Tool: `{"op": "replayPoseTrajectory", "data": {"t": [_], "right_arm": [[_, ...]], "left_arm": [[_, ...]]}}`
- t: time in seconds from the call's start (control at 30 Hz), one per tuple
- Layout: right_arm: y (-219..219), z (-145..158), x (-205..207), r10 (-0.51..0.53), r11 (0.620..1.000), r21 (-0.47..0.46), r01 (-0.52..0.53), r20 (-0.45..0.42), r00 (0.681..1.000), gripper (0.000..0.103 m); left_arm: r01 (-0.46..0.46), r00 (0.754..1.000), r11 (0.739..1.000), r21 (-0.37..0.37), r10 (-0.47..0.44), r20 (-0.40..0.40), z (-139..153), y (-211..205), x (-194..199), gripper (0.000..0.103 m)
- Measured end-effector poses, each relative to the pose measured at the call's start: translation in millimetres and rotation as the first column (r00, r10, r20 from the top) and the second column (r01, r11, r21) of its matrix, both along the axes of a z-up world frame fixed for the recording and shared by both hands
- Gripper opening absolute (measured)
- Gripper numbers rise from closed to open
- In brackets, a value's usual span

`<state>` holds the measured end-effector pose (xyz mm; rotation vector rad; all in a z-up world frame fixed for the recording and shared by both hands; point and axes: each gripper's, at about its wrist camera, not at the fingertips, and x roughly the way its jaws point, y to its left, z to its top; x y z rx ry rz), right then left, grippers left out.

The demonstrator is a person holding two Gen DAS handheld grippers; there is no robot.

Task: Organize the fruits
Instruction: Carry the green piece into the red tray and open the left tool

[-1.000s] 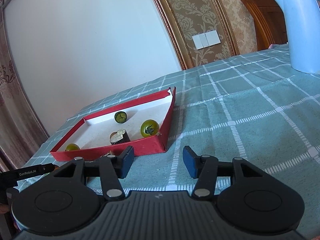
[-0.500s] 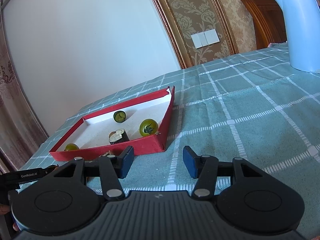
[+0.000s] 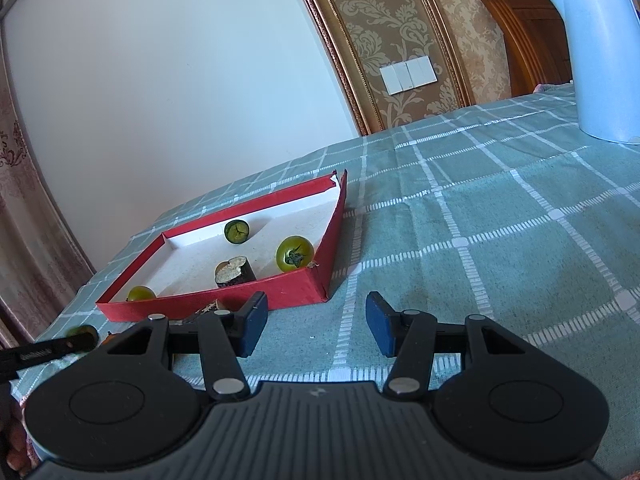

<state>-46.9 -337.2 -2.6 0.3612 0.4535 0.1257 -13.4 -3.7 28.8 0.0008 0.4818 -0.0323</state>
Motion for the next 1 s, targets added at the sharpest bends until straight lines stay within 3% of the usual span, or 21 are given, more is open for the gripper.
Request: {"op": "replayPoseTrajectory", "data": {"t": [0.3, 0.57, 0.6, 0.63, 0.7, 0.87, 1.0], "right_arm": [[0, -1, 0, 0.0, 1.0, 0.001, 0.0, -0.003, 1.0, 0.053], [-2, -2, 0, 0.002, 1.0, 0.009, -0.002, -0.005, 1.0, 0.053], [-2, -2, 1, 0.002, 1.0, 0.01, -0.002, -0.006, 1.0, 0.053], [-2, -2, 1, 0.003, 1.0, 0.011, -0.003, -0.007, 1.0, 0.053], [-3, -2, 1, 0.003, 1.0, 0.014, -0.003, -0.006, 1.0, 0.053], [-3, -2, 1, 0.005, 1.0, 0.012, -0.005, -0.006, 1.0, 0.054], [-3, -1, -1, -0.001, 1.0, 0.011, 0.001, 0.004, 1.0, 0.06]], "left_arm": [[0.01, 0.997, 0.999, 0.041, -0.013, 0.076, 39, -12, 29, 0.025], [0.013, 0.999, 0.998, 0.056, -0.016, 0.044, 35, -20, 71, 0.027], [-0.005, 0.999, 0.999, 0.053, 0.002, 0.047, 33, -19, 74, 0.043], [-0.031, 0.998, 0.998, 0.051, 0.029, 0.054, 32, -18, 75, 0.071], [-0.082, 0.993, 0.995, 0.048, 0.077, 0.088, 31, -13, 69, 0.089], [-0.072, 0.996, 0.995, 0.064, 0.068, 0.06, 21, 2, 43, 0.094], [-0.081, 0.997, 0.996, 0.031, 0.08, 0.015, 6, 23, 19, 0.101]]}}
